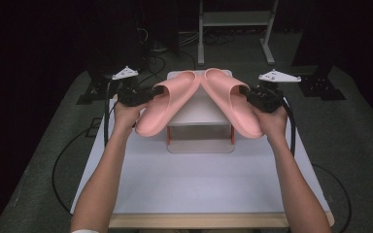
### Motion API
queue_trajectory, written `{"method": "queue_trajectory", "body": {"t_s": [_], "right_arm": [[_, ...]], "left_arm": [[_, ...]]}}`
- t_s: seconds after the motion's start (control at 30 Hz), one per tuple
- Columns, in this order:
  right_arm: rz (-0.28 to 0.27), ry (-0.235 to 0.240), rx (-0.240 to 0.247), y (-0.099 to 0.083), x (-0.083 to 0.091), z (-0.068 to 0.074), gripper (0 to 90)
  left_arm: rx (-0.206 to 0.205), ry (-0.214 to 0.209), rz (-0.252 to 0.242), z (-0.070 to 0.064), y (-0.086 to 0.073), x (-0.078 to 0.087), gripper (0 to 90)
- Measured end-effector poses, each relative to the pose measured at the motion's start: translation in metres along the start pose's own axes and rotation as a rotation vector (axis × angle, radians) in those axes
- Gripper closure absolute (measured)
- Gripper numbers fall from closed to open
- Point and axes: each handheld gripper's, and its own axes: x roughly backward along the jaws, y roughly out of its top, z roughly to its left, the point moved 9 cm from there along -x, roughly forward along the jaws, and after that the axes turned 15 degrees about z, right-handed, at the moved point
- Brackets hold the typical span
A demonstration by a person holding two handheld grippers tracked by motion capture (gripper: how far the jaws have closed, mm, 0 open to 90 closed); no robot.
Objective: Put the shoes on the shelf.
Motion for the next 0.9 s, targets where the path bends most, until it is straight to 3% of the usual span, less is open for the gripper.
{"method": "queue_trajectory", "body": {"t_s": [0.4, 0.9], "right_arm": [[0.013, 0.0, -0.011, 0.004, -0.009, 0.001, 79.6], [0.021, -0.012, -0.032, 0.008, -0.012, -0.002, 78.0]], "left_arm": [[0.044, 0.01, -0.002, 0.007, 0.002, -0.005, 70.7], [0.059, 0.023, -0.006, 0.006, 0.01, -0.009, 67.7]]}}
